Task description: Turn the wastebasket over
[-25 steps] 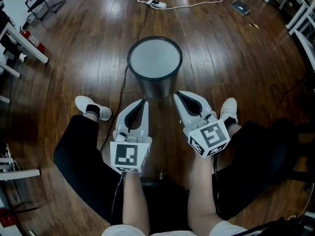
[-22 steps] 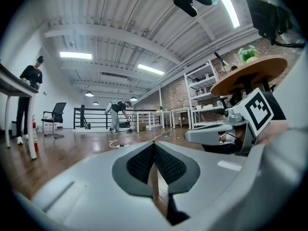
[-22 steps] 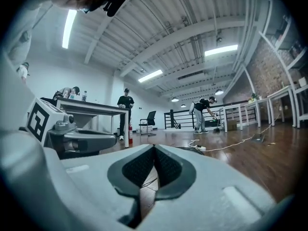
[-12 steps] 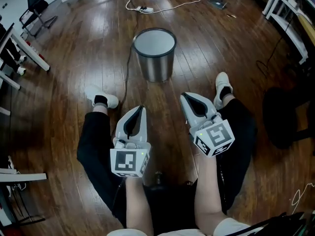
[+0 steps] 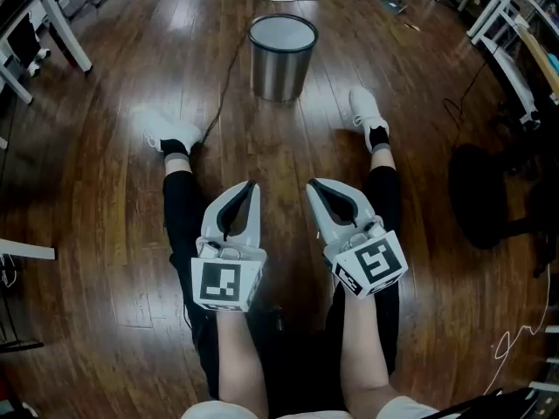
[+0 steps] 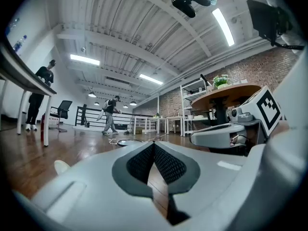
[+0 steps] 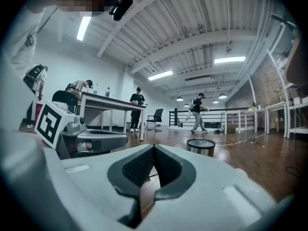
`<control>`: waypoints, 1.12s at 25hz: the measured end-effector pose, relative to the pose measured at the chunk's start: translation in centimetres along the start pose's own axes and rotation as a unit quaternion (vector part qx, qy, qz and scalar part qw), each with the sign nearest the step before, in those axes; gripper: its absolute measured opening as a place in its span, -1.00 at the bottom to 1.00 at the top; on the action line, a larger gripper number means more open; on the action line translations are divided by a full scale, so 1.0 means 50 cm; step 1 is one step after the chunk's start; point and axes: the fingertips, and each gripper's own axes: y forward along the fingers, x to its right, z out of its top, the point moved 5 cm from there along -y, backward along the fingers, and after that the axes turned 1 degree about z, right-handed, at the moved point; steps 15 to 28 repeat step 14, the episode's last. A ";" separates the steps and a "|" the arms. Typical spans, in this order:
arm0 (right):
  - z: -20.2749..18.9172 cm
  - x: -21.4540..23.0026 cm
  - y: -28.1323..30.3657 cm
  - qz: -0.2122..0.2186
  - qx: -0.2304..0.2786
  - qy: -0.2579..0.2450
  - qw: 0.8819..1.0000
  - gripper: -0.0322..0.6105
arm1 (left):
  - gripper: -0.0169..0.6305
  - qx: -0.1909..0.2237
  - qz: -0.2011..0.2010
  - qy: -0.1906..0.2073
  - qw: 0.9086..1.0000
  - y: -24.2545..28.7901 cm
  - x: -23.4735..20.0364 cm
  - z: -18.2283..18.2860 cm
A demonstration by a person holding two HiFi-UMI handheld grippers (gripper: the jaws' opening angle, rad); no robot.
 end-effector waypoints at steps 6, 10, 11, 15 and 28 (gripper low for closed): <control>0.008 -0.012 -0.129 -0.016 0.006 0.000 1.000 -0.92 | -0.90 0.001 -0.024 0.027 0.999 -0.053 0.119 0.009; 0.029 -0.003 -0.169 -0.024 0.018 0.003 1.000 -0.92 | -0.90 0.010 -0.020 0.026 0.999 -0.068 0.141 0.045; 0.035 -0.001 -0.177 -0.026 0.020 0.003 0.999 -0.92 | -0.90 0.013 -0.021 0.028 0.999 -0.071 0.146 0.054; 0.062 0.002 -0.204 -0.028 0.026 -0.003 0.999 -0.92 | -0.90 0.019 -0.021 0.031 0.999 -0.081 0.163 0.081; 0.062 0.002 -0.204 -0.028 0.026 -0.003 0.999 -0.92 | -0.90 0.019 -0.021 0.031 0.999 -0.081 0.163 0.081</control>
